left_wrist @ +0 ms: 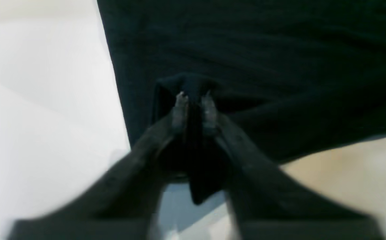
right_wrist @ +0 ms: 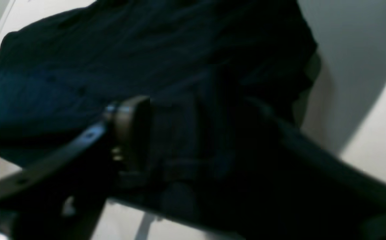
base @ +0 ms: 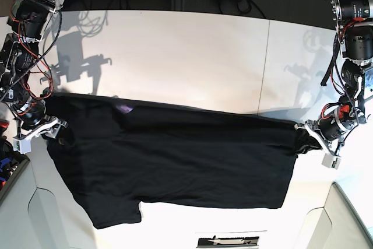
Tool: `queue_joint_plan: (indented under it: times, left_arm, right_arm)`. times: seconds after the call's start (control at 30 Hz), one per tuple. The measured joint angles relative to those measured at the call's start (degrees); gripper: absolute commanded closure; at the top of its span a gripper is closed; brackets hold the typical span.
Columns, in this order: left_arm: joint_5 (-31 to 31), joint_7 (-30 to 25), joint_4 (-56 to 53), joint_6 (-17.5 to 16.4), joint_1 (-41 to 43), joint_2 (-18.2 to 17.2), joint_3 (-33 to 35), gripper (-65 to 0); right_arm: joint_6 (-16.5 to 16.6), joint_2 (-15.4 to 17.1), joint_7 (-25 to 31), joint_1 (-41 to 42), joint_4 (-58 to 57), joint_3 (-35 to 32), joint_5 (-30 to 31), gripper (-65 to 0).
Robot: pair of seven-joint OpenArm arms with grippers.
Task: Layout the t-shirt on the table in an organized manner, then fold the t-shirt properly
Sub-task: 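Lift the shirt by its shoulders and drag it toward the robot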
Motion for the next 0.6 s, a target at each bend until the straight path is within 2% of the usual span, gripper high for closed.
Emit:
queue_joint_plan:
  times: [0.07, 0.1, 0.2, 0.37, 0.6]
  left_arm:
    - [-0.2, 0.3, 0.0, 0.0, 0.0, 0.0, 0.0, -30.3]
    - [-1.6, 2.4, 0.0, 0.0, -0.1, 0.0, 0.0, -31.0]
    - [-4.4, 9.2, 0.0, 0.2, -1.0, 0.0, 0.0, -30.9]
    - [-9.3, 10.9, 0.0, 0.2, -2.2, -0.6, -0.6, -30.9]
    - [-20.0, 20.8, 0.2, 0.1, -1.9, -0.8, -12.0, -30.9]
  right_arm:
    - [-0.2, 0.0, -0.2, 0.0, 0.0, 0.0, 0.7, -42.5]
    - [-0.2, 0.0, -0.9, 0.0, 0.0, 0.0, 1.9, -42.4]
    - [-0.4, 0.0, -6.2, 0.0, 1.4, 0.5, 4.5, -42.4]
    - [-0.4, -0.1, -9.8, -2.4, 8.2, 5.1, 7.7, -42.4]
    - [-0.6, -0.3, -11.6, -11.7, 10.9, 12.9, 11.0, -42.4]
